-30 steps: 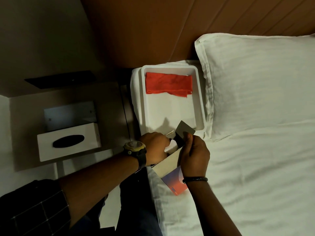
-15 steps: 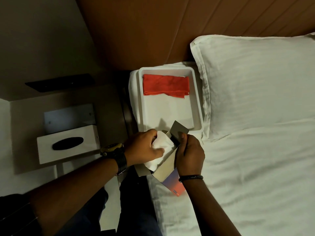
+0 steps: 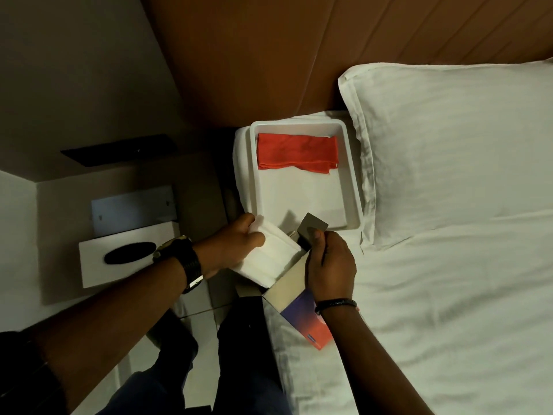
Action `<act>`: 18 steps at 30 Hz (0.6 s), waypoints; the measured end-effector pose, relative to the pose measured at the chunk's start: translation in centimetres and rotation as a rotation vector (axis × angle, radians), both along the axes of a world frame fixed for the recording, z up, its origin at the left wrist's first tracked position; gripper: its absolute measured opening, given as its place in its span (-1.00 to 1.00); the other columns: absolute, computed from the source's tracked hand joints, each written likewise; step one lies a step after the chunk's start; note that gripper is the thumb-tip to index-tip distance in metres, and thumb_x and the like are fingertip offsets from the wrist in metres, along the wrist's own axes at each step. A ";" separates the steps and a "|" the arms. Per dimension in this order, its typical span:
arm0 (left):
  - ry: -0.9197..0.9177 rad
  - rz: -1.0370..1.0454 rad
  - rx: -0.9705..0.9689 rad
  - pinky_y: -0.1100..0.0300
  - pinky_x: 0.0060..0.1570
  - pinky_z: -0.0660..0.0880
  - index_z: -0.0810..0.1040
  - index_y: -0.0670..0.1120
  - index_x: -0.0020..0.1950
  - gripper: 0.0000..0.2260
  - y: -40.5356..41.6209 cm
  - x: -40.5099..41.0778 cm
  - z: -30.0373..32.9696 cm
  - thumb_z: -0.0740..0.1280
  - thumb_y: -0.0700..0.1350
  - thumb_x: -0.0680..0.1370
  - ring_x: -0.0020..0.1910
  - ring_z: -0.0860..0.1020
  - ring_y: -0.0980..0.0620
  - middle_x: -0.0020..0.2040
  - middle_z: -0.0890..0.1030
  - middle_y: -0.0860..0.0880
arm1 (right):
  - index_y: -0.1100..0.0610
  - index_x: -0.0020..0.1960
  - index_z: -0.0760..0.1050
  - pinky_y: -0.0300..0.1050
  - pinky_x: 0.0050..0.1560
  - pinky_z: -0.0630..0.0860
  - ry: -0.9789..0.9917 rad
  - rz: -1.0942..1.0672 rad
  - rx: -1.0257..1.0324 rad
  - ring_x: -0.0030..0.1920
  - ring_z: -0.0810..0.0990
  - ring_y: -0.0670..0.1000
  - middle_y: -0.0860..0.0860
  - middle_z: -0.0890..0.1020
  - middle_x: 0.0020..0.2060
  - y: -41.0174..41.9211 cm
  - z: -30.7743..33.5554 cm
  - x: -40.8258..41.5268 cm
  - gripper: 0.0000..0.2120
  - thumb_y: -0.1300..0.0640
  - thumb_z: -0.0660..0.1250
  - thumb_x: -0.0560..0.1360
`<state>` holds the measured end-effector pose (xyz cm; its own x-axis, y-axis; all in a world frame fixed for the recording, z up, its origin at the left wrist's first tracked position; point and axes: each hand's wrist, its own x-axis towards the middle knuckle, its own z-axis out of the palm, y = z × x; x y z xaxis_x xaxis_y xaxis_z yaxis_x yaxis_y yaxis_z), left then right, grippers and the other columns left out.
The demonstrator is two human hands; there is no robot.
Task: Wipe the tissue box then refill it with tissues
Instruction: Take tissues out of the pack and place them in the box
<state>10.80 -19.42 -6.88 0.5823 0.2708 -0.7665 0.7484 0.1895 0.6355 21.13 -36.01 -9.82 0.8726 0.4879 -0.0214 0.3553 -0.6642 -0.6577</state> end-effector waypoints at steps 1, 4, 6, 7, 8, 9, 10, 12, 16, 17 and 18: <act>-0.001 0.011 0.000 -0.16 0.07 0.52 0.40 -0.02 0.19 -0.62 0.0 -0.2 -0.1 0.23 -0.02 0.38 0.13 0.52 -0.30 0.17 0.51 -0.27 | 0.00 -0.22 0.37 -0.14 -0.25 0.30 0.033 0.012 0.006 -0.25 0.53 0.09 -0.08 0.51 -0.33 0.1 0.0 -0.2 -0.66 -0.14 -0.02 0.57; -0.009 0.067 -0.041 -0.23 0.21 0.47 0.40 0.05 0.22 -0.62 0.1 -0.6 -0.2 0.24 -0.01 0.40 0.14 0.52 -0.19 0.16 0.53 -0.15 | 0.02 -0.07 0.51 -0.16 -0.13 0.41 0.165 0.091 0.097 -0.13 0.54 -0.12 -0.19 0.56 -0.20 -0.5 0.0 -1.2 -0.61 -0.14 -0.02 0.59; -0.015 0.111 -0.073 -0.22 0.23 0.46 0.39 0.07 0.27 -0.67 0.1 -1.0 -0.8 0.24 -0.08 0.51 0.15 0.52 -0.17 0.16 0.54 -0.10 | 0.03 0.22 0.51 -0.21 0.08 0.44 0.250 0.159 0.134 0.05 0.50 -0.31 -0.34 0.55 0.00 -1.9 -0.2 -1.7 -0.58 -0.15 0.03 0.57; -0.017 0.136 -0.085 -0.21 0.23 0.46 0.40 0.07 0.27 -0.70 0.1 -1.2 -1.1 0.22 -0.13 0.55 0.15 0.52 -0.17 0.16 0.54 -0.10 | 0.04 0.34 0.42 -0.23 0.16 0.41 0.267 0.215 0.121 0.14 0.46 -0.34 -0.37 0.50 0.11 -2.7 -0.4 -1.9 -0.52 -0.17 0.08 0.55; -0.019 0.157 -0.097 -0.20 0.23 0.46 0.42 0.08 0.23 -0.73 0.0 -1.5 -1.3 0.20 -0.17 0.57 0.16 0.53 -0.18 0.16 0.55 -0.11 | 0.06 0.43 0.31 -0.21 0.22 0.39 0.265 0.286 0.090 0.23 0.42 -0.31 -0.32 0.47 0.21 -3.4 -0.5 -2.1 -0.42 -0.20 0.15 0.51; -0.020 0.168 -0.109 -0.19 0.22 0.47 0.45 0.10 0.16 -0.75 0.0 -1.6 -1.4 0.19 -0.19 0.57 0.15 0.54 -0.18 0.16 0.56 -0.12 | 0.07 0.50 0.19 -0.16 0.28 0.37 0.243 0.360 0.043 0.31 0.40 -0.21 -0.19 0.45 0.31 -4.1 -0.6 -2.3 -0.28 -0.25 0.23 0.46; -0.019 0.173 -0.117 -0.18 0.21 0.48 0.46 0.10 0.12 -0.77 0.0 -1.8 -1.4 0.19 -0.20 0.57 0.14 0.54 -0.18 0.16 0.57 -0.13 | 0.09 0.54 0.07 -0.10 0.34 0.34 0.211 0.425 -0.019 0.39 0.35 -0.10 -0.07 0.38 0.41 -4.7 -0.7 -2.5 -0.12 -0.32 0.30 0.40; -0.018 0.174 -0.124 -0.19 0.21 0.48 0.45 0.10 0.16 -0.74 0.1 -2.0 -1.4 0.19 -0.21 0.57 0.15 0.54 -0.20 0.17 0.56 -0.14 | 0.13 0.57 -0.12 0.04 0.43 0.24 0.152 0.518 -0.147 0.51 0.18 0.05 0.05 0.14 0.54 -5.5 -0.9 -3.1 0.22 -0.50 0.36 0.22; -0.010 0.168 -0.127 -0.15 0.20 0.50 0.40 0.04 0.29 -0.70 0.4 -2.2 -1.0 0.18 -0.19 0.59 0.17 0.53 -0.21 0.20 0.54 -0.15 | 0.11 0.54 -0.35 0.27 0.51 -0.04 0.073 0.605 -0.355 0.57 -0.13 0.16 0.09 -0.19 0.57 -5.3 -1.6 -4.2 0.42 -0.63 0.29 0.06; -0.013 0.172 -0.123 -0.12 0.18 0.51 0.39 0.05 0.27 -0.71 0.5 -2.2 -1.0 0.18 -0.20 0.59 0.17 0.53 -0.21 0.20 0.54 -0.15 | 0.06 0.52 -0.40 0.29 0.51 -0.08 0.069 0.608 -0.378 0.56 -0.17 0.16 0.08 -0.21 0.56 -4.9 -1.7 -4.5 0.39 -0.62 0.29 0.08; -0.018 0.182 -0.121 -0.10 0.15 0.51 0.39 0.06 0.26 -0.72 0.6 -2.2 -0.9 0.17 -0.20 0.59 0.16 0.53 -0.21 0.19 0.54 -0.15 | 0.03 0.51 -0.41 0.30 0.50 -0.06 0.057 0.601 -0.380 0.56 -0.14 0.18 0.10 -0.18 0.55 -4.4 -1.7 -4.7 0.36 -0.59 0.30 0.11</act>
<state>8.56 -18.78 -7.76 0.5466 0.2792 -0.7895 0.6835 0.3959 0.6132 16.38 -40.45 -11.56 0.4473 0.8342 -0.3227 0.7040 -0.5509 -0.4482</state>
